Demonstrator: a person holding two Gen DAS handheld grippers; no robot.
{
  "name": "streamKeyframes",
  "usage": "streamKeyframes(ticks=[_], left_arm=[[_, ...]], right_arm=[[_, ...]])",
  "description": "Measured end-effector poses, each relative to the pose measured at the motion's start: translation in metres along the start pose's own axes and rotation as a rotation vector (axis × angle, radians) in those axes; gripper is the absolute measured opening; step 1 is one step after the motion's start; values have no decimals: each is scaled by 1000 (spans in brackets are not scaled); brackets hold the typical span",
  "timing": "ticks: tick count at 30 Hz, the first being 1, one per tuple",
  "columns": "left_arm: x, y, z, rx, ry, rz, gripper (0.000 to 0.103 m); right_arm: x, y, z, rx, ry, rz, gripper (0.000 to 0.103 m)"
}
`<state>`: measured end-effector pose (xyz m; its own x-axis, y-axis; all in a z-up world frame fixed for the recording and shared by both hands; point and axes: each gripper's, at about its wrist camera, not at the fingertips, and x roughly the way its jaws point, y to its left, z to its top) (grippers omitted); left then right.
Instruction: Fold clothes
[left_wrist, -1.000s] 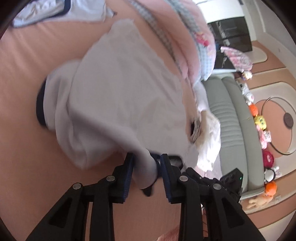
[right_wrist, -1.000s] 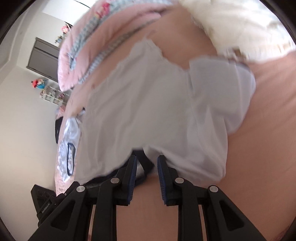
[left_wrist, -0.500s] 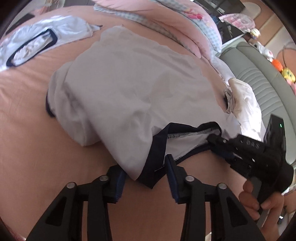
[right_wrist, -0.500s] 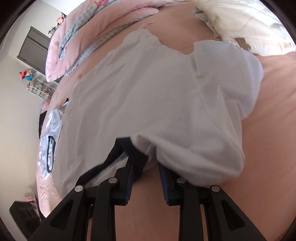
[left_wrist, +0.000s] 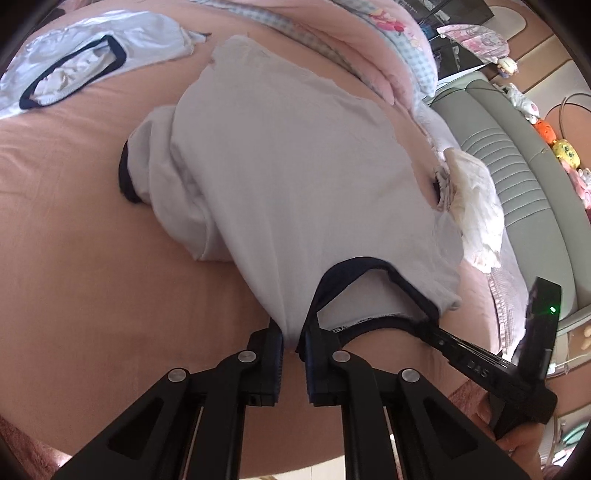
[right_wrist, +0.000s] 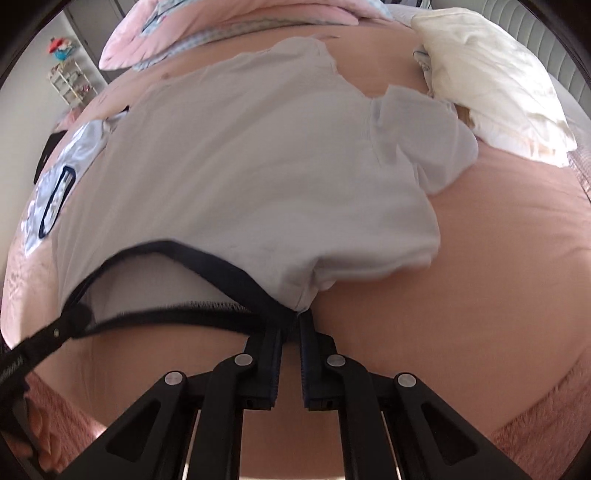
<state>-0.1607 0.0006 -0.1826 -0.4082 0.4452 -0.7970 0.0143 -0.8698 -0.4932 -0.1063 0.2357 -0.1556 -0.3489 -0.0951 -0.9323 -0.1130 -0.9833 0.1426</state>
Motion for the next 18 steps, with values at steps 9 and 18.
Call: streamKeyframes(ticks=[9,18], left_arm=[[-2,18,-4,-69,46,-167,9],[-3,70,-5,-436,-46,-408,58]], right_arm=[[-23,-38,-26,138,4,174,11],[-14,-116,-4,561,-26,475,37]])
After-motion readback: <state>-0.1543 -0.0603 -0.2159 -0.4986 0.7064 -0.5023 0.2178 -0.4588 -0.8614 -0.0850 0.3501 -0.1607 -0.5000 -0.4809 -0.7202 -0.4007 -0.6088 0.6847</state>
